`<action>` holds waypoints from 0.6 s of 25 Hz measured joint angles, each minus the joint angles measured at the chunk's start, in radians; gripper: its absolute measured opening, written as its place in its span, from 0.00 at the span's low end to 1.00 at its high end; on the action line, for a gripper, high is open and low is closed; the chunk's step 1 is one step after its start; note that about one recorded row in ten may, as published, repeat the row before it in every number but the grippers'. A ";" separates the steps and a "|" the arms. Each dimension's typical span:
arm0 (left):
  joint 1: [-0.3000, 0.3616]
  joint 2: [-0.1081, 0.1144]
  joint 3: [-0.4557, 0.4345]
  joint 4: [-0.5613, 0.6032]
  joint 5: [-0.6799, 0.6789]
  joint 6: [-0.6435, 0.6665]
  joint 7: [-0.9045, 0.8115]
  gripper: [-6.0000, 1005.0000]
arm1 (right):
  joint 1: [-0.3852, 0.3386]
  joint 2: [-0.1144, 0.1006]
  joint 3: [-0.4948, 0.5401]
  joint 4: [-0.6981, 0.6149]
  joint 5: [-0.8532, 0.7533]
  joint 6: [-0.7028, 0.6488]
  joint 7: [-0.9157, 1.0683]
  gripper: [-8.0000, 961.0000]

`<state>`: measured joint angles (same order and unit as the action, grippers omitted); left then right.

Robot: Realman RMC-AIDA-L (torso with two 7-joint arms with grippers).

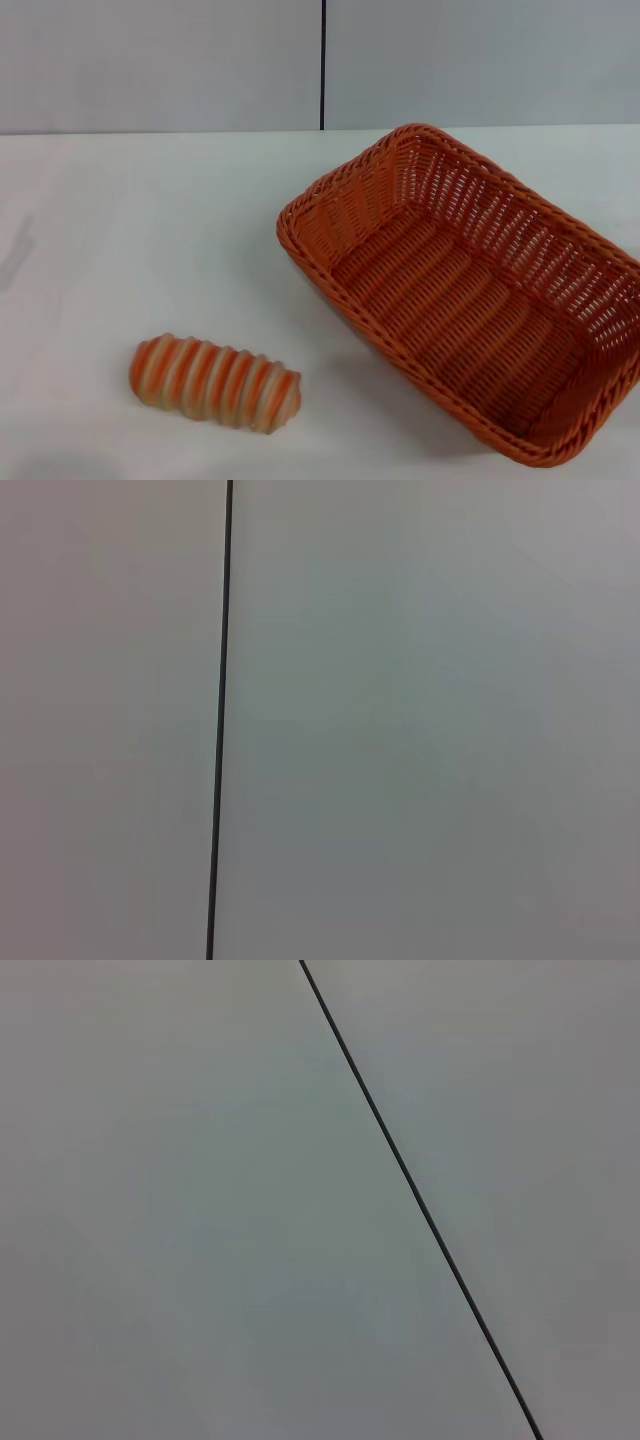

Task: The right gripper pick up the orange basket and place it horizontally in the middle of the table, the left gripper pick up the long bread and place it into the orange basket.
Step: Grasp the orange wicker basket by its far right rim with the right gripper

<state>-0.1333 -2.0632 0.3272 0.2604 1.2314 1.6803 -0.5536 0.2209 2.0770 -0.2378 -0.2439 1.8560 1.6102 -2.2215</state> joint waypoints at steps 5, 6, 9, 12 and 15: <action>0.000 0.001 0.000 -0.001 0.000 0.000 -0.001 0.82 | 0.000 0.000 -0.003 0.000 0.000 -0.003 0.003 0.69; 0.000 0.001 -0.001 -0.001 0.000 0.000 -0.001 0.82 | 0.000 0.000 -0.003 0.000 0.000 -0.003 0.003 0.69; -0.001 0.001 -0.001 -0.001 0.000 -0.001 -0.001 0.82 | 0.000 -0.001 -0.007 0.000 0.000 -0.004 0.004 0.69; -0.001 0.001 -0.001 -0.001 0.000 -0.001 -0.001 0.82 | 0.000 -0.002 -0.010 -0.005 -0.009 -0.003 0.019 0.69; -0.003 0.001 0.001 -0.007 0.001 -0.005 0.000 0.82 | -0.001 -0.005 -0.011 -0.057 -0.059 -0.002 0.084 0.69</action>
<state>-0.1365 -2.0623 0.3285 0.2539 1.2319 1.6758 -0.5540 0.2198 2.0720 -0.2488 -0.3008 1.7969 1.6081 -2.1380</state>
